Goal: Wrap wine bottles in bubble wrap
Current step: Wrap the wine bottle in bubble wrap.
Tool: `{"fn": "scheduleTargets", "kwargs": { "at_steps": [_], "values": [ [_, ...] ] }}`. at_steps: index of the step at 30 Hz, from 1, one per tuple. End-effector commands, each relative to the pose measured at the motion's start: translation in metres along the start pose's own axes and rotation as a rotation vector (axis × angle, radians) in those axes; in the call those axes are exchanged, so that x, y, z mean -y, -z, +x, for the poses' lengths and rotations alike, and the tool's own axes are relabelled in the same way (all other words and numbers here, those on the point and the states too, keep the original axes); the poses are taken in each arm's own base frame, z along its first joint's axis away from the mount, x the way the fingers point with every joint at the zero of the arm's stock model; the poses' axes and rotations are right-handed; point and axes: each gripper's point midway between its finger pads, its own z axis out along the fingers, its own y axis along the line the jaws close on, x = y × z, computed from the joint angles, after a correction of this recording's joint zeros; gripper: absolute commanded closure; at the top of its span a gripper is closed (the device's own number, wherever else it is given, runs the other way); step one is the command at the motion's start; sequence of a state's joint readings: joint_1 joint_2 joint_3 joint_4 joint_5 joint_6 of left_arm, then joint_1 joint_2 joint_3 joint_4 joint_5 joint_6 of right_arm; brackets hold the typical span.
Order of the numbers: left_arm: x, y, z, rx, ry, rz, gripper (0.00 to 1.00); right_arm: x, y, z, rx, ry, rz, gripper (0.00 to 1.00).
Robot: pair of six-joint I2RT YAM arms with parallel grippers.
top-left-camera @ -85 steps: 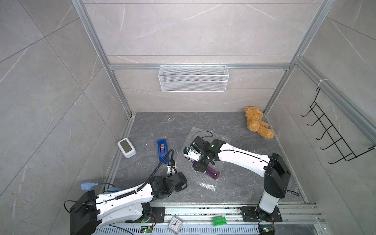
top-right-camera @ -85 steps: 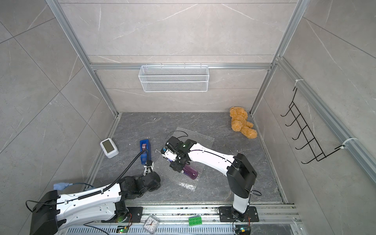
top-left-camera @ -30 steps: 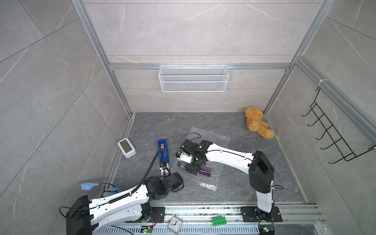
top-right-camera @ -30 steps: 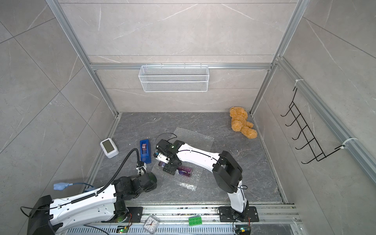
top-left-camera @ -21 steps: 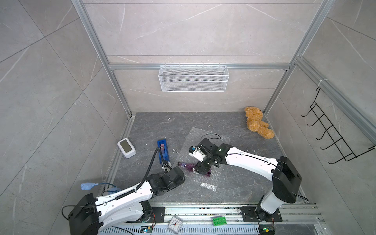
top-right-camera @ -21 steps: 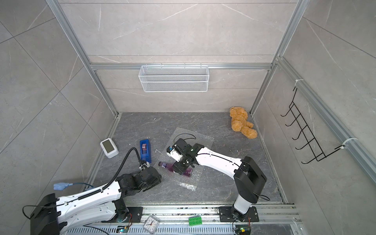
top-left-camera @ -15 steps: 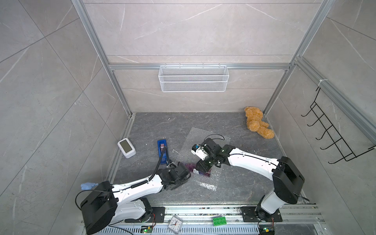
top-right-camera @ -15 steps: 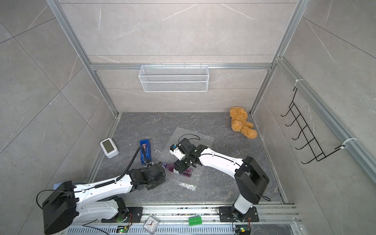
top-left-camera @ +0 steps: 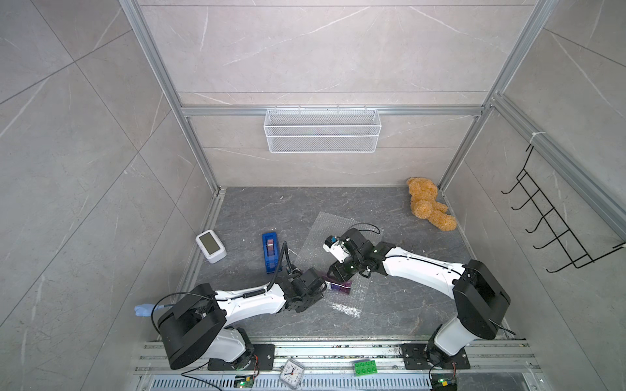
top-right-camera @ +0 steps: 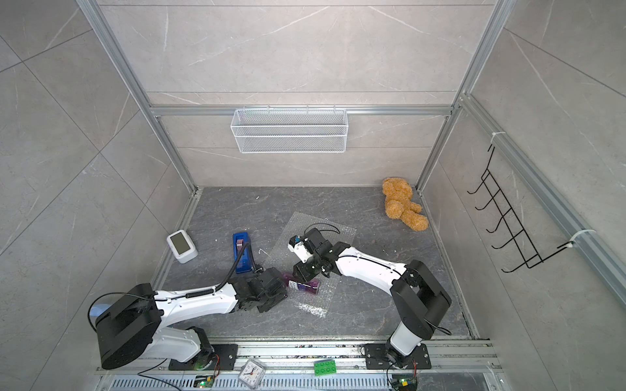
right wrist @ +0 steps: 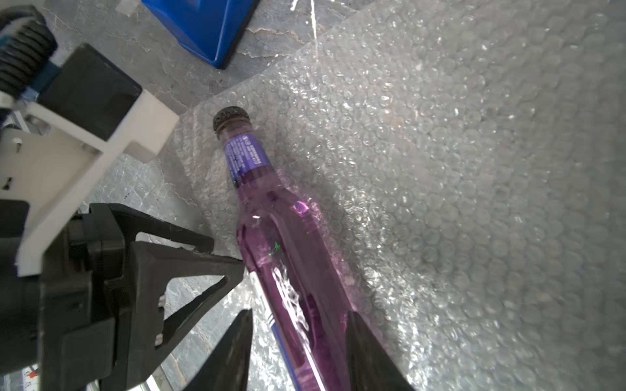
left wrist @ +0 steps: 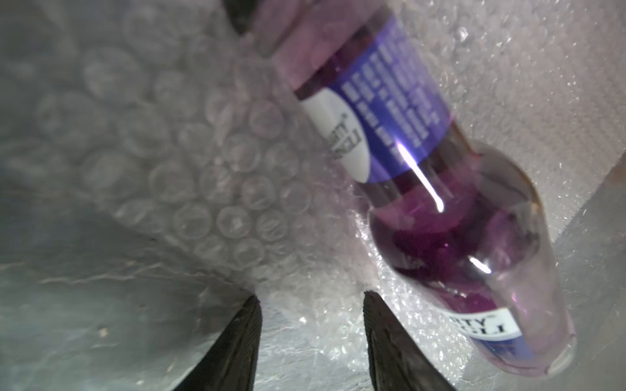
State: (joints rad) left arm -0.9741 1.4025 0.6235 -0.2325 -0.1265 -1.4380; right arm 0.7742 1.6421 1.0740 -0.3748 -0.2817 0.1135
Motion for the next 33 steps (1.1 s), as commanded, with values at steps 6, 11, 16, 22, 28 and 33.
{"fn": "scheduleTargets", "kwargs": {
  "at_steps": [6, 11, 16, 22, 28, 33],
  "values": [
    [-0.001, 0.0, -0.003, 0.007, -0.006, -0.026, 0.74, 0.012, -0.015, 0.01, -0.037, -0.017, 0.003, 0.55],
    [0.008, 0.012, -0.01, 0.038, -0.067, -0.008, 0.97, 0.014, -0.016, 0.011, -0.042, -0.004, 0.001, 0.57],
    [0.029, 0.027, -0.016, 0.059, -0.167, 0.023, 1.0, 0.013, -0.018, 0.018, -0.062, 0.007, -0.041, 0.62],
    [0.054, 0.038, -0.017, 0.067, -0.199, 0.074, 1.0, 0.016, -0.007, 0.009, 0.016, -0.088, -0.205, 0.6],
    [0.069, 0.042, -0.022, 0.082, -0.199, 0.08, 1.0, 0.021, 0.021, -0.002, 0.143, -0.011, -0.179, 0.36],
    [0.068, 0.041, -0.027, 0.092, -0.178, 0.05, 1.0, 0.034, 0.037, 0.0, 0.191, 0.051, -0.057, 0.3]
  ]
}}
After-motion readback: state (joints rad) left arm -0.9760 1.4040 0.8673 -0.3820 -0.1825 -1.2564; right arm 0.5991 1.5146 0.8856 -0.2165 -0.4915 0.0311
